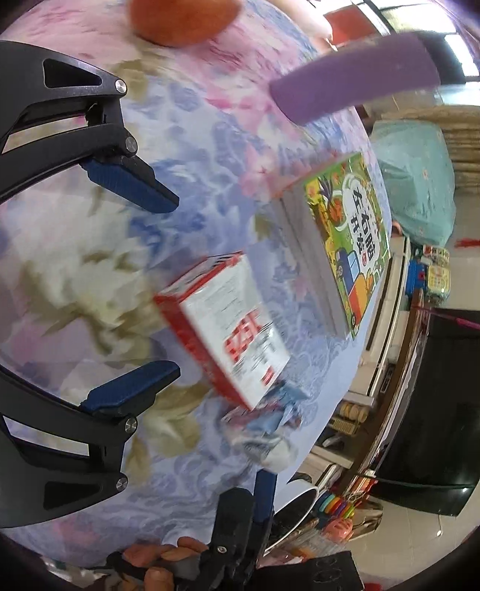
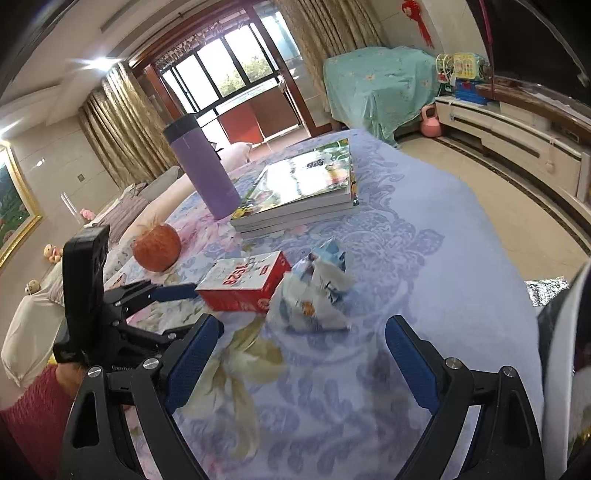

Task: Collect trash
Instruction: 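Grasp the red-white milk carton with the left tool while the right tool grasps the crumpled wrapper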

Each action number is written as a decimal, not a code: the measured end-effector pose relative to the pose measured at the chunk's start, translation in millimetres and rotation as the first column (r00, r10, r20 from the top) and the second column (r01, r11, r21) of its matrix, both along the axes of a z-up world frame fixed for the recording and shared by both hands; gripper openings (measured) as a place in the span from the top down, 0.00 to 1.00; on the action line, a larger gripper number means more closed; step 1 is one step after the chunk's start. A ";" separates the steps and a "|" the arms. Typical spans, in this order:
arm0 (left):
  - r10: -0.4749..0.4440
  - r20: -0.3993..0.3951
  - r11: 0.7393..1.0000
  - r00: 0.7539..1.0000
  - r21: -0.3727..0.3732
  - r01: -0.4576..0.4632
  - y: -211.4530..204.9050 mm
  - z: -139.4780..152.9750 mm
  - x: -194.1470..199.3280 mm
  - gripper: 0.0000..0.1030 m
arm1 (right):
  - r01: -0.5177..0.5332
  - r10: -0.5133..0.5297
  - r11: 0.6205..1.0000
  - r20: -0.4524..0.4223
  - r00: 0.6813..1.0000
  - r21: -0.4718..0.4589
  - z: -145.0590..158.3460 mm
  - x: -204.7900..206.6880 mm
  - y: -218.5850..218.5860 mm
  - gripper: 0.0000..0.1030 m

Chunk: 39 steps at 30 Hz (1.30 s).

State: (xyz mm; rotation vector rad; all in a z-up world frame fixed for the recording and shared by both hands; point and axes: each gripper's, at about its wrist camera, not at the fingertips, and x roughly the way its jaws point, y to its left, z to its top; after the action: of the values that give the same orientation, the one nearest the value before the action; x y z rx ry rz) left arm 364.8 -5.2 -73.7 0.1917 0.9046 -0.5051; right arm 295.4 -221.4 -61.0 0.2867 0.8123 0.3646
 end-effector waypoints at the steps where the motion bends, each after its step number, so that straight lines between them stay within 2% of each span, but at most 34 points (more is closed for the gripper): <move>1: -0.012 -0.001 1.000 1.000 -0.005 0.012 -0.1 -0.6 5.0 0.18 | -0.002 0.002 1.000 -0.006 1.000 0.003 -2.0 3.8 -0.1 0.12; 4: -0.046 -0.014 0.998 0.999 -0.039 0.045 0.8 -0.5 13.8 0.18 | -0.005 0.005 1.000 -0.025 1.000 0.000 -8.0 13.2 -0.4 0.19; 7: -0.073 -0.001 0.995 0.997 -0.072 0.073 -2.7 2.1 17.5 0.18 | -0.002 0.002 1.000 -0.043 0.999 0.011 -12.9 16.8 -2.8 0.42; 8: -0.078 0.005 0.994 0.997 -0.078 0.078 -4.6 3.1 17.7 0.18 | -0.004 0.005 1.000 -0.050 0.999 0.026 -14.7 17.0 -4.5 0.53; 9: -0.083 0.016 0.993 0.996 -0.086 0.084 -7.3 4.9 17.2 0.22 | -0.003 0.005 0.999 -0.052 0.999 0.034 -15.2 16.2 -5.5 0.63; 10: -0.093 0.031 0.991 0.995 -0.093 0.096 -11.0 7.3 14.4 0.30 | 0.000 0.002 0.999 -0.049 0.999 0.041 -14.7 13.9 -6.5 0.67; 12: -0.108 0.036 0.989 0.994 -0.099 0.111 -18.3 9.6 10.3 0.39 | 0.005 -0.004 0.999 -0.041 0.999 0.036 -11.3 10.0 -7.2 0.78; 15: -0.113 0.054 0.991 0.992 -0.062 0.116 -30.6 10.0 -2.3 0.46 | 0.013 -0.013 1.000 -0.027 1.000 0.018 -5.4 0.3 -8.3 0.83; 17: -0.105 0.065 0.994 0.992 -0.036 0.107 -36.1 10.2 -12.6 0.46 | 0.016 -0.015 1.000 -0.023 1.000 0.023 -2.4 -7.6 -12.4 0.85; 21: -0.074 0.070 0.997 0.995 -0.034 0.076 -40.9 10.9 -35.2 0.47 | 0.021 -0.020 0.999 -0.020 1.000 0.050 2.5 -25.6 -20.7 0.86; 27: 0.071 0.039 0.997 0.997 -0.023 -0.070 -37.0 12.9 -84.6 0.47 | 0.014 -0.012 0.997 -0.022 1.000 0.070 6.3 -53.0 -26.8 0.87; 30: 0.149 0.004 0.988 0.989 -0.044 -0.149 -33.4 9.8 -107.8 0.47 | 0.011 -0.009 0.997 -0.025 1.000 0.080 7.5 -65.8 -28.0 0.87; 34: 0.213 0.003 0.976 0.977 -0.044 -0.213 -38.9 4.9 -131.2 0.47 | 0.008 -0.006 0.999 -0.032 0.999 0.046 1.7 -77.4 -23.5 0.87; 39: 0.194 0.016 0.981 0.981 0.019 -0.194 -49.5 -0.5 -135.0 0.43 | 0.003 -0.001 0.999 -0.036 0.999 0.038 -1.7 -80.1 -19.4 0.77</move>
State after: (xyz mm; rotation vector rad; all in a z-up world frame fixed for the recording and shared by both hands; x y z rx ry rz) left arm 229.8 -54.7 -74.3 0.1237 0.9048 -0.3134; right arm 215.3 -240.8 -62.6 0.3303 0.8407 0.3743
